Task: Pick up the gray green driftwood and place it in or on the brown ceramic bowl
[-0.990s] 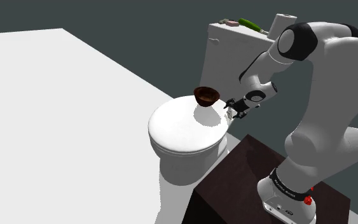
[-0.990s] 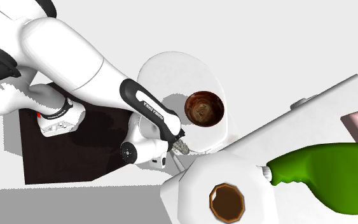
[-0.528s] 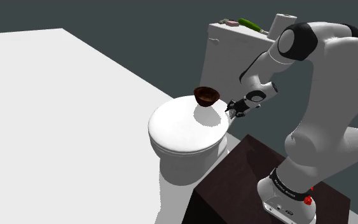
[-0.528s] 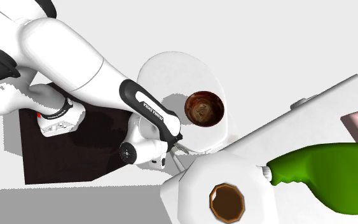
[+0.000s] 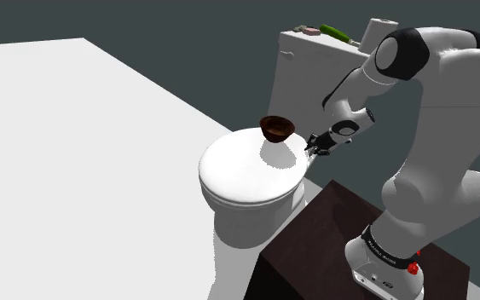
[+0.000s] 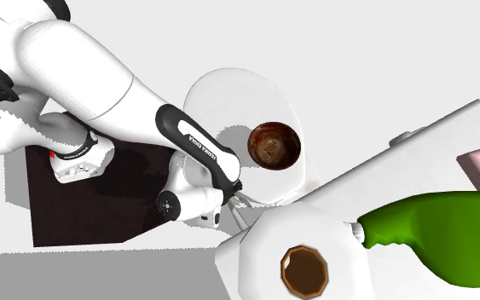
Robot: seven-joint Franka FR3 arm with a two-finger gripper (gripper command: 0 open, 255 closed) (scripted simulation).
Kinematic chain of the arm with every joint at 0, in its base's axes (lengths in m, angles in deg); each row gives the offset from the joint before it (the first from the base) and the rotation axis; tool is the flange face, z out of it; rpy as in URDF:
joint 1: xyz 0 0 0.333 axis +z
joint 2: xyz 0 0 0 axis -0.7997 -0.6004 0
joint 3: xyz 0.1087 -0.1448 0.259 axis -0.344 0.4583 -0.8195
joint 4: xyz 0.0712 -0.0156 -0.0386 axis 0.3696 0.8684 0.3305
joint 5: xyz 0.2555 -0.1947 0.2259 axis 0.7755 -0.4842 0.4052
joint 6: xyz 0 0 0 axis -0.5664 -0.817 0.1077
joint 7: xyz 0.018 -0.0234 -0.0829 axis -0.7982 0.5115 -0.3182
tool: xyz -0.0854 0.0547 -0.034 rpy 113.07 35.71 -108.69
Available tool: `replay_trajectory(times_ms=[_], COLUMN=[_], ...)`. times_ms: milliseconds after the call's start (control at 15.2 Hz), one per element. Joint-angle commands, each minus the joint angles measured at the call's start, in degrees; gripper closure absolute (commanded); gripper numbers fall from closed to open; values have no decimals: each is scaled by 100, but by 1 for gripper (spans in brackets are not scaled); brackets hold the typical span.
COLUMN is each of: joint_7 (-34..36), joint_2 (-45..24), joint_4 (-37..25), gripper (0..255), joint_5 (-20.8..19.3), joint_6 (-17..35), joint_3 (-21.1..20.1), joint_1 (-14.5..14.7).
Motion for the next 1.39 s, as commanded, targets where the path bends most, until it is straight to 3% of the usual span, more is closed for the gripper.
replay_trajectory(times_ms=[0, 1320], joint_7=[181, 2084], joint_2=[182, 1728], joint_4=[48, 657], gripper=[255, 255], joint_5=[-167, -2069], joint_6=[-80, -276], joint_3=[-12, 423], joint_1=[52, 377])
